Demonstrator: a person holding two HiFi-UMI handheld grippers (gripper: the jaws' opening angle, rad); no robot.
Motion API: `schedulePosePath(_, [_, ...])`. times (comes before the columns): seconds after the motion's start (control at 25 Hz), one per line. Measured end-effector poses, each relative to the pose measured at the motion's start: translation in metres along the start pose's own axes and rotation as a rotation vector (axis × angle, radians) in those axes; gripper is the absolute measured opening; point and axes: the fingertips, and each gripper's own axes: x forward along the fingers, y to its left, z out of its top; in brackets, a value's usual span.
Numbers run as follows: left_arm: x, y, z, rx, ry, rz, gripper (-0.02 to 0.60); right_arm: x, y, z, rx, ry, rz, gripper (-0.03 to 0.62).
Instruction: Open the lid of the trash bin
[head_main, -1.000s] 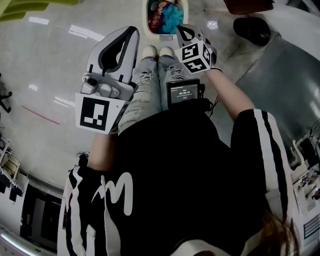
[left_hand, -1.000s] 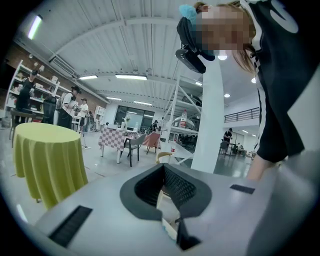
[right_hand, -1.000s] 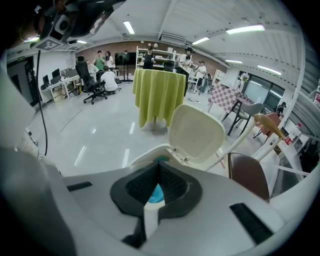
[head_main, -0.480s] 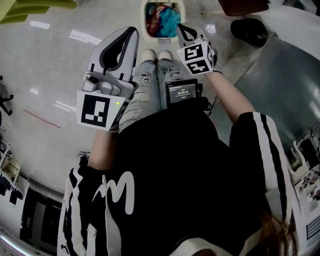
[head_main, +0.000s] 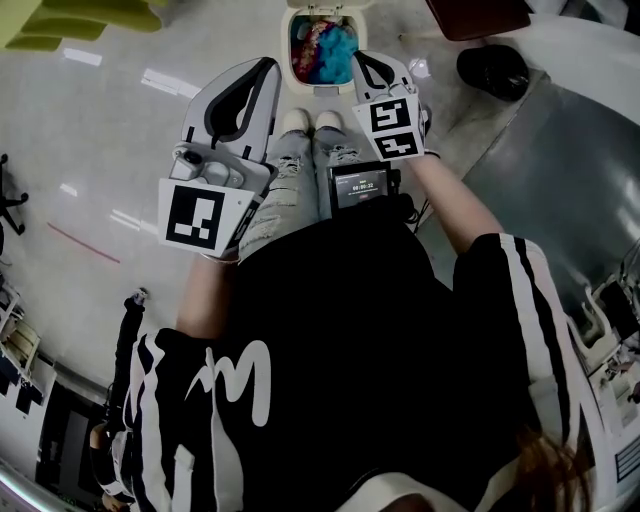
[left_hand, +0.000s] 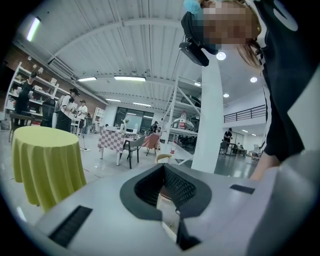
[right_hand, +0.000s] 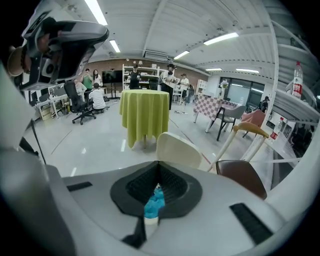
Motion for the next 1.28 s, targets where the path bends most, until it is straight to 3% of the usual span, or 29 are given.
schedulePosePath(1.28, [-0.015, -0.013, 0.045, 0.040, -0.063, -0.006, 0.008, -0.070, -0.011, 0.083, 0.028, -0.221, -0.058, 0.005])
